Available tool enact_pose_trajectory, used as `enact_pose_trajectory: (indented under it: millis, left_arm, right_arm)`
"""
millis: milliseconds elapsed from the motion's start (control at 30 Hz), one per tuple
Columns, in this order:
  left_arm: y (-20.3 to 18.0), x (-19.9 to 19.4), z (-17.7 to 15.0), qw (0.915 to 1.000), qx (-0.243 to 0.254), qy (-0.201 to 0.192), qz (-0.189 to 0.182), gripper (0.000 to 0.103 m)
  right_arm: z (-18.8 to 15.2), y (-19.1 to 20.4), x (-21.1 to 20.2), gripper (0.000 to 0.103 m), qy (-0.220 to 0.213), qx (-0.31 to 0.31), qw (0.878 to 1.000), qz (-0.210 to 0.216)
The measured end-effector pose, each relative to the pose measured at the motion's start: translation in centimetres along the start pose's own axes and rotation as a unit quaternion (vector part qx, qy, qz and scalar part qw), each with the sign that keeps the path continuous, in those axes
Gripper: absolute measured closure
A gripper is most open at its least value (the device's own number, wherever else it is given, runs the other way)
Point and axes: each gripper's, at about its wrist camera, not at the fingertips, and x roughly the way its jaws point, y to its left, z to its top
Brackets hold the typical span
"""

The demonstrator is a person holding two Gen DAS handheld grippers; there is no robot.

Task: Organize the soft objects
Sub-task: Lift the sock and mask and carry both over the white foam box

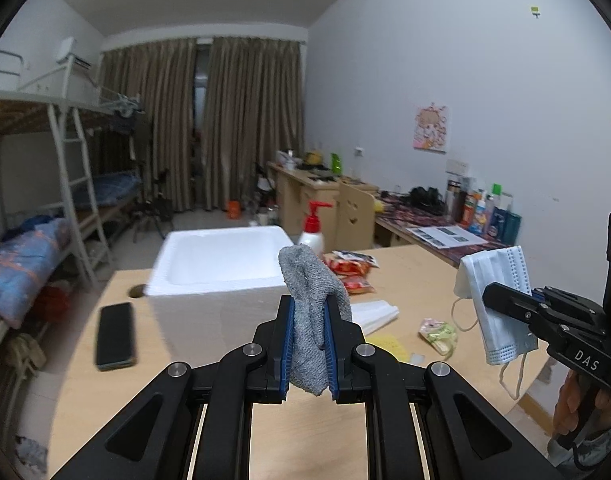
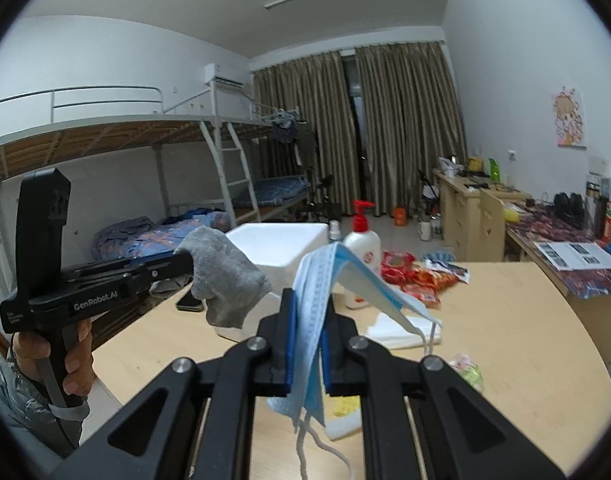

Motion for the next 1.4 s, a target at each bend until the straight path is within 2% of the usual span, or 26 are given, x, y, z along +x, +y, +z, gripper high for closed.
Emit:
enact_pose_trajectory:
  millis: [167, 400, 967, 1400]
  left_arm:
    - [0.3, -3.0, -0.1, 0.9989, 0.002, -0.016, 0.045, 0.088]
    - [1.4, -4.4, 0.3, 0.9968, -0.002, -0.031, 0.074, 0.088]
    - [4.5, -2.0, 4.2, 0.9960, -0.005, -0.053, 0.072, 0.088]
    - [6.9, 2.6, 7.8, 0.9970, -0.008, -0.044, 0.063, 0.088]
  right_arm:
    - [0.3, 1.5, 0.5, 0.089, -0.009, -0.016, 0.999, 0.031]
    - [1.0, 2.6, 1.9, 0.089, -0.014, -0.032, 0.998, 0.058]
    - [4.7, 4.7, 5.5, 0.089, -0.030, -0.068, 0.994, 0.076]
    - [7.4, 5.0, 8.8, 0.089, -0.028, -0.087, 0.992, 0.086]
